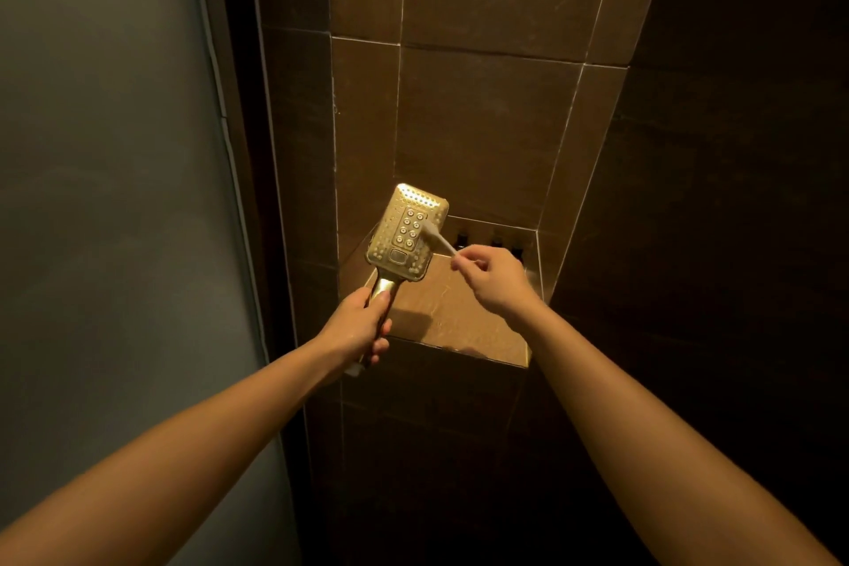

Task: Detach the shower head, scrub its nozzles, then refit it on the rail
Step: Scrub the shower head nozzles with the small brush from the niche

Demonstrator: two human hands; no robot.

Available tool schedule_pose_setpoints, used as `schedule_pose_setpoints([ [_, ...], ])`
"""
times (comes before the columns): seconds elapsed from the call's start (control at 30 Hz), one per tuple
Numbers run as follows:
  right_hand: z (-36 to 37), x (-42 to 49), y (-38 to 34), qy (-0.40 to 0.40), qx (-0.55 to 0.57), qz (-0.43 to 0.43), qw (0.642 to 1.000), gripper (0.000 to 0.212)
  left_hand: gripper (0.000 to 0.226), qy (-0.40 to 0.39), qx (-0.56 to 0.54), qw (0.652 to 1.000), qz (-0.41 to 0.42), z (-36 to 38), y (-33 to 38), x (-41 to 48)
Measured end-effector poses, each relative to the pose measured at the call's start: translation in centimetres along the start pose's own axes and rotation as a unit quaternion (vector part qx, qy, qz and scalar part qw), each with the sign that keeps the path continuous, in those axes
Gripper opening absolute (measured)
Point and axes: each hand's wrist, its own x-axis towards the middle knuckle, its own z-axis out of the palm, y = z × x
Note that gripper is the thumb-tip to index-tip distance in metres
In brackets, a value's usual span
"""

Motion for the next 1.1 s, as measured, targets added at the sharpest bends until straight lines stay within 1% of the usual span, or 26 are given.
schedule_pose_setpoints([
  [0.07, -0.1, -0.5, 0.0, -0.062, -0.018, -0.014, 0.998, 0.018, 0.022, 0.001, 0.002, 1.0, -0.004, 0.0, 0.0, -0.1],
  [0.13, 0.0, -0.9, 0.1, -0.12, -0.068, -0.03, 0.99, 0.018, 0.022, 0.002, -0.005, 1.0, -0.01, -0.1, 0.0, -0.2],
  [0.17, -0.1, -0.8, 0.1, -0.121, -0.078, -0.034, 0.989, 0.019, 0.022, 0.0, -0.006, 1.0, -0.011, -0.1, 0.0, -0.3],
  [0.2, -0.3, -0.6, 0.0, -0.104, -0.067, -0.028, 0.992, 0.02, 0.023, -0.002, -0.007, 1.0, -0.011, -0.1, -0.1, -0.4],
  [0.27, -1.0, 0.0, -0.1, -0.044, -0.016, -0.005, 0.999, 0.021, 0.024, -0.004, -0.012, 1.0, -0.012, -0.2, -0.2, -0.6],
  [0.3, -1.3, 0.3, -0.1, -0.026, -0.011, -0.002, 1.0, 0.021, 0.024, -0.004, -0.013, 1.0, -0.014, -0.3, -0.2, -0.6],
  [0.33, -1.4, 0.3, 0.0, -0.036, -0.016, -0.004, 0.999, 0.02, 0.024, -0.004, -0.013, 1.0, -0.016, -0.3, -0.2, -0.5],
  [0.43, -0.7, -0.3, 0.1, -0.144, -0.07, -0.022, 0.987, 0.019, 0.025, -0.005, -0.02, 1.0, -0.015, -0.4, 0.0, -0.4],
  [0.47, -0.4, -0.3, 0.2, -0.152, -0.081, -0.027, 0.985, 0.019, 0.025, -0.004, -0.023, 1.0, -0.016, -0.5, -0.1, -0.4],
  [0.5, -0.3, -0.3, 0.2, -0.14, -0.072, -0.027, 0.987, 0.019, 0.025, -0.002, -0.027, 0.999, -0.017, -0.5, -0.1, -0.4],
  [0.6, -1.3, 0.3, 0.3, -0.05, 0.007, -0.001, 0.999, 0.02, 0.026, -0.003, -0.048, 0.999, -0.018, -0.9, -0.5, -0.4],
  [0.63, -1.6, 0.4, 0.4, -0.042, 0.012, 0.002, 0.999, 0.02, 0.026, -0.005, -0.052, 0.998, -0.02, -1.0, -0.5, -0.3],
  [0.67, -1.8, 0.4, 0.5, -0.059, 0.008, -0.001, 0.998, 0.02, 0.027, -0.006, -0.054, 0.998, -0.021, -1.1, -0.6, -0.3],
  [0.7, -1.7, 0.3, 0.5, -0.092, -0.002, -0.008, 0.996, 0.019, 0.027, -0.007, -0.054, 0.998, -0.022, -1.1, -0.6, -0.3],
  [0.77, -1.1, -0.2, 0.6, -0.154, -0.051, -0.027, 0.986, 0.017, 0.027, -0.011, -0.056, 0.998, -0.02, -1.1, -0.5, -0.4],
  [0.8, -0.8, -0.3, 0.6, -0.164, -0.074, -0.036, 0.983, 0.017, 0.027, -0.014, -0.059, 0.998, -0.02, -1.1, -0.5, -0.4],
  [0.83, -0.8, -0.2, 0.6, -0.159, -0.08, -0.042, 0.983, 0.017, 0.028, -0.017, -0.062, 0.998, -0.022, -1.0, -0.5, -0.5],
  [0.93, -1.7, 0.3, 0.3, -0.086, -0.036, -0.033, 0.995, 0.02, 0.029, -0.016, -0.059, 0.998, -0.032, -0.7, -0.6, -0.7],
  [0.97, -1.9, 0.5, 0.3, -0.078, -0.031, -0.032, 0.996, 0.02, 0.03, -0.017, -0.053, 0.998, -0.032, -0.6, -0.6, -0.7],
  [1.0, -1.9, 0.4, 0.2, -0.093, -0.031, -0.033, 0.995, 0.019, 0.03, -0.018, -0.046, 0.998, -0.03, -0.5, -0.6, -0.7],
  [1.03, -1.8, 0.2, 0.2, -0.125, -0.042, -0.037, 0.991, 0.018, 0.029, -0.019, -0.043, 0.998, -0.029, -0.3, -0.6, -0.7],
  [1.1, -1.1, -0.3, 0.4, -0.174, -0.087, -0.053, 0.979, 0.017, 0.029, -0.018, -0.039, 0.999, -0.024, -0.1, -0.6, -0.6],
])
